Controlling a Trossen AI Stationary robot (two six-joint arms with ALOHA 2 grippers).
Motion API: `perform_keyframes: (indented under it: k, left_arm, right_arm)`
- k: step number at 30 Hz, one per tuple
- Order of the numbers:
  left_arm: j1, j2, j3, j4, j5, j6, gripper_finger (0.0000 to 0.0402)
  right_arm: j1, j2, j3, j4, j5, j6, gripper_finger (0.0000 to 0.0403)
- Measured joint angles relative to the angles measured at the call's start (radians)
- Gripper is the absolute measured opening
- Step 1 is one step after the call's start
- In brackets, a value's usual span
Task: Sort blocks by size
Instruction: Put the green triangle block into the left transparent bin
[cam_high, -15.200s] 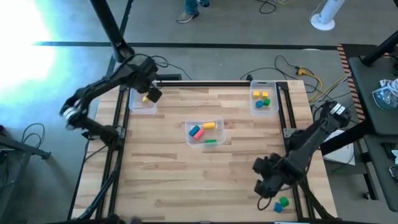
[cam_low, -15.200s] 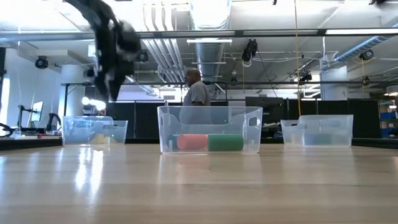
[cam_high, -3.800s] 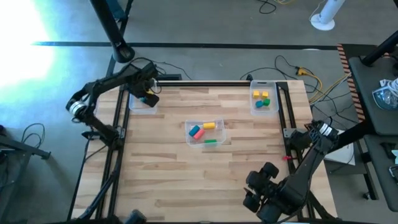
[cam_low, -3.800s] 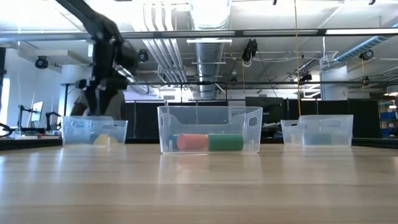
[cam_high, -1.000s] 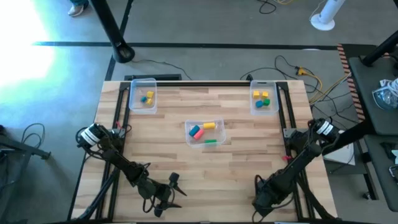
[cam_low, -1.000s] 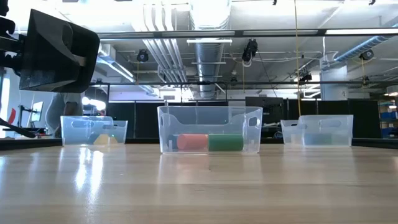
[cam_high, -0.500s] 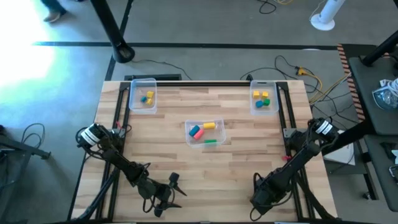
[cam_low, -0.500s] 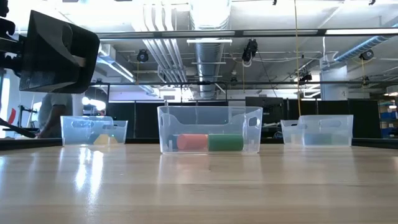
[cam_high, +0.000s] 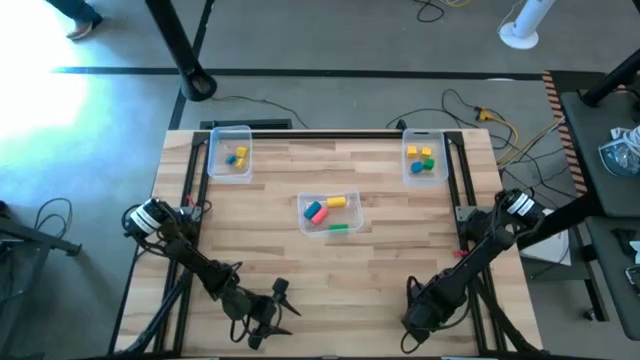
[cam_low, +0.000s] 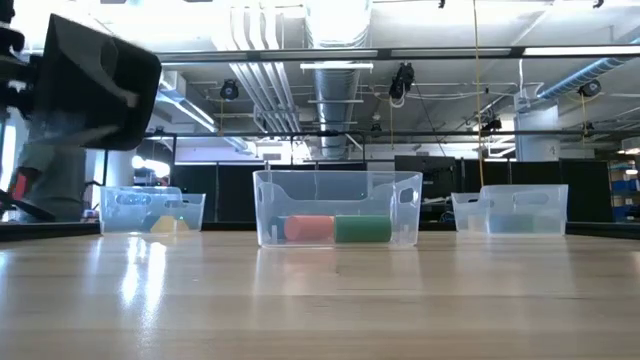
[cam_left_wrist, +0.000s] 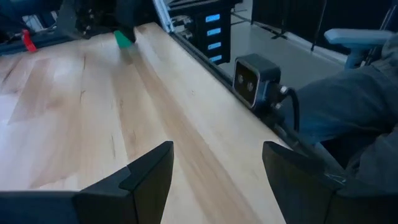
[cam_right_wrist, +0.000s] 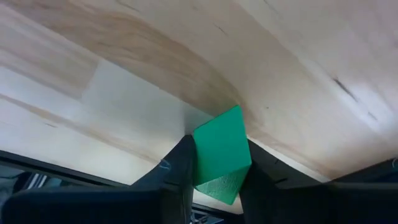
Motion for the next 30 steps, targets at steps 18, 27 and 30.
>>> perform_keyframes:
  k: [18, 27, 30]
  left_arm:
    - [0.019, 0.087, 0.274, 0.003, -0.253, 0.501, 0.0233]
    - [0.019, 0.094, 0.404, -0.050, -0.461, 0.762, 0.0249]
    - [0.017, 0.094, 0.435, -0.050, -0.465, 0.854, 0.0269]
  right_arm:
    - [-0.156, -0.003, 0.328, 0.093, 0.534, -0.529, 0.0084]
    - [-0.158, -0.003, 0.462, 0.212, 0.746, -0.796, 0.0081]
    - [-0.158, -0.002, 0.497, 0.243, 0.772, -0.866, 0.0083]
